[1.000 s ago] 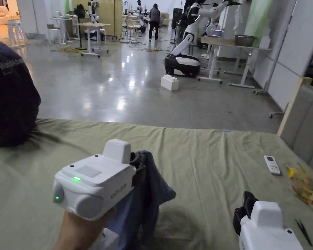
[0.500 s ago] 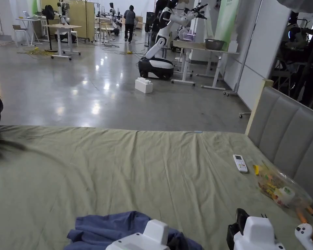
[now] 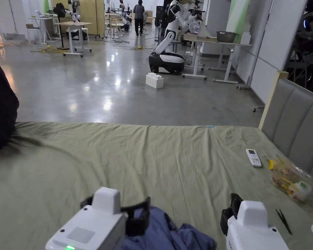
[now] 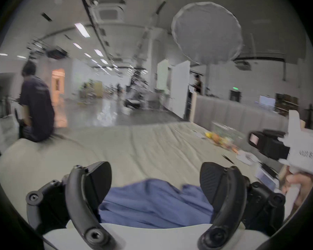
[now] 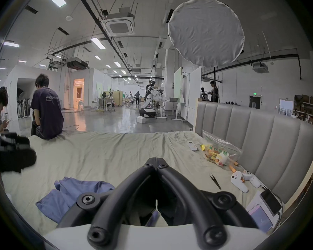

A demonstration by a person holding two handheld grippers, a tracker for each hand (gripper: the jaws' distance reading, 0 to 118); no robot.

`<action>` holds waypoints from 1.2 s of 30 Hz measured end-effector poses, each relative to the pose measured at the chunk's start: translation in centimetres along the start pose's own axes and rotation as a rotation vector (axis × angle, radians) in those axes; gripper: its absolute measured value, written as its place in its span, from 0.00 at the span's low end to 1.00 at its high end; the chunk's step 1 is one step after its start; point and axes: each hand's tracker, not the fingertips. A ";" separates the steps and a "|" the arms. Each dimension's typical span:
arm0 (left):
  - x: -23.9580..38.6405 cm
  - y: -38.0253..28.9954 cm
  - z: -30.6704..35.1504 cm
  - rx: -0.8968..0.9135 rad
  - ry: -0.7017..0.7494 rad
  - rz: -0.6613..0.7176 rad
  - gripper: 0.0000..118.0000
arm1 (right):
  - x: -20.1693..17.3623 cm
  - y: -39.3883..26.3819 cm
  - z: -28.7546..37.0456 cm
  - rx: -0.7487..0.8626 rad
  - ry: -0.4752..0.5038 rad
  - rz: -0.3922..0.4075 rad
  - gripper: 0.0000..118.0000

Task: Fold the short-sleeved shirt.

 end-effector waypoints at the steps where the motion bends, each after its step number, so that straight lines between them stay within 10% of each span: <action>1: -0.9 0.7 0.4 0.026 0.045 -0.002 0.78 | -0.4 0.3 -0.1 0.011 0.013 -0.002 0.00; 6: -3.9 1.8 2.0 0.111 0.234 -0.078 0.18 | -1.8 1.8 -0.8 0.048 0.032 -0.013 0.00; 10: -5.9 2.4 2.8 0.101 0.261 -0.020 0.03 | -2.5 3.1 -1.3 0.083 0.039 -0.008 0.00; 32: -14.7 -8.8 -2.0 -0.619 0.193 0.132 0.01 | -3.3 1.4 -1.7 0.027 0.077 0.032 0.00; 34: -14.8 -10.3 -2.1 -0.657 0.212 0.147 0.11 | -3.2 0.9 -1.9 0.010 0.078 0.030 0.00; 36: -15.2 -11.5 -2.8 -0.715 0.210 0.173 0.43 | -3.4 0.5 -2.2 -0.008 0.082 0.037 0.00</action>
